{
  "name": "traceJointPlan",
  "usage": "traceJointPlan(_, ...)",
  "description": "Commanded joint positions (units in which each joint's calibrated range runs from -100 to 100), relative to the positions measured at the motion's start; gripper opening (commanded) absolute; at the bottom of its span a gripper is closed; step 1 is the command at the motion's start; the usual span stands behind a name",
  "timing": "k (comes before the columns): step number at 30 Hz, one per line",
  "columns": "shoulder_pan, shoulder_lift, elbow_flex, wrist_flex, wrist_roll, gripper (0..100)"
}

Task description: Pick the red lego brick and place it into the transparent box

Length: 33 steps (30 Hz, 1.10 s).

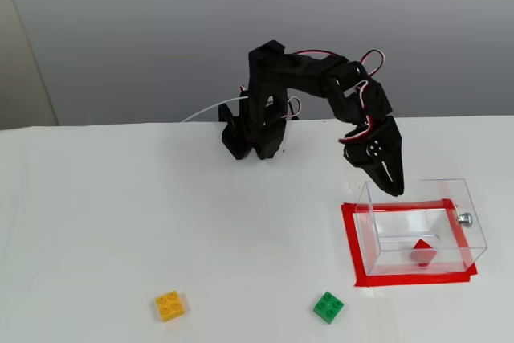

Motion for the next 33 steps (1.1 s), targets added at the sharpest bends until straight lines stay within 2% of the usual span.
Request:
traceJointPlan(1,5.49,-5.80,-1.58,0.04,0.50,1)
traceJointPlan(7,13.84,-10.39,-0.59,-0.05,-0.50,1)
traceJointPlan(13,21.24,-17.60,7.37,-0.05,-4.51,1)
traceJointPlan(27,37.95,-43.31,40.82,-0.75,-4.57,1)
traceJointPlan(33,38.91,-53.24,56.73,-0.83,-4.57,1)
